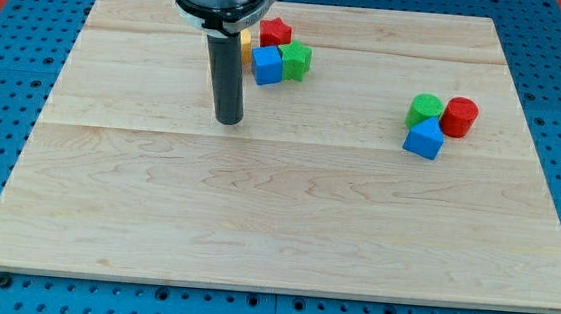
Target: Move the green star into the blue cube
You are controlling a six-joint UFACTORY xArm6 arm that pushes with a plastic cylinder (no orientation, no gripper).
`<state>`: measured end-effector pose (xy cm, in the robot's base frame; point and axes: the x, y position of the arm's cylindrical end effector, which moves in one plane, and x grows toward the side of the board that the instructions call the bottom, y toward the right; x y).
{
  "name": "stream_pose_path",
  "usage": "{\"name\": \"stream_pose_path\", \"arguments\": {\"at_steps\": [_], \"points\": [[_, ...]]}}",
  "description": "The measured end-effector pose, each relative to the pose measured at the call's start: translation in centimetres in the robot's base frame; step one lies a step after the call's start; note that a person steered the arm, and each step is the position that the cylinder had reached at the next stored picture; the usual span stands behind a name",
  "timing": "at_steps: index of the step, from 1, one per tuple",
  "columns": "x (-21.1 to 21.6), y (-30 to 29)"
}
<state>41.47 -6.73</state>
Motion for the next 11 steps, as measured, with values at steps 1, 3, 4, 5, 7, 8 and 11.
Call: {"name": "stream_pose_path", "arguments": {"at_steps": [1,3,4,5,7,8,11], "points": [[0.0,0.0],[-1.9,2.0],[-8.1,8.2],[-12.0,12.3],[-15.2,8.5],[-12.8,7.3],[-14.2,7.5]]}}
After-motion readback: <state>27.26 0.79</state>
